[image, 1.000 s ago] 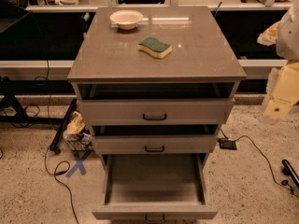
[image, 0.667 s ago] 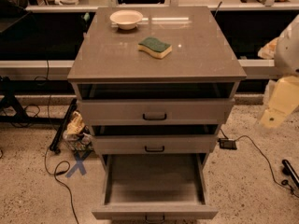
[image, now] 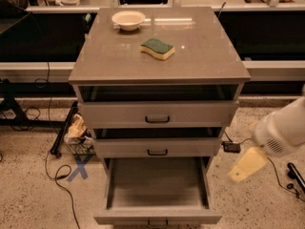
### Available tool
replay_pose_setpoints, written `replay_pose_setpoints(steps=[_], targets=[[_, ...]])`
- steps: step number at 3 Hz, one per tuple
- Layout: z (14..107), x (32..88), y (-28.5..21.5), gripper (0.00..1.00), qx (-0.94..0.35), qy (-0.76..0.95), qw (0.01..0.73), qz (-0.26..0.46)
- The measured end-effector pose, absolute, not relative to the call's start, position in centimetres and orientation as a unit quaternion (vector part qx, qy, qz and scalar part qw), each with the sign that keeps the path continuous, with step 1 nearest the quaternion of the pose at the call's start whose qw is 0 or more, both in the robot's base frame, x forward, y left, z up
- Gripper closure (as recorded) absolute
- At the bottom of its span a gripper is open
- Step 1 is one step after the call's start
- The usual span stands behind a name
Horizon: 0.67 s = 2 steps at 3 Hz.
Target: Close bottom drawer
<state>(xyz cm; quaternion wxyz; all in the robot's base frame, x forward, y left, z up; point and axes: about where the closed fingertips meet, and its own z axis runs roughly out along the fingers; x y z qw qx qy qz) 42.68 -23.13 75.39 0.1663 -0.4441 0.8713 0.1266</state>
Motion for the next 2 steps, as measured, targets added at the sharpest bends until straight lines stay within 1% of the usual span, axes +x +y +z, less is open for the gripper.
replay_pose_setpoints(steps=[1,2], targets=[[67.6,42.4,-21.2,0.0,-0.417,0.88,0.151,0.171],[66.6,42.6,-21.2,0.0,-0.414,0.881,0.151,0.174]])
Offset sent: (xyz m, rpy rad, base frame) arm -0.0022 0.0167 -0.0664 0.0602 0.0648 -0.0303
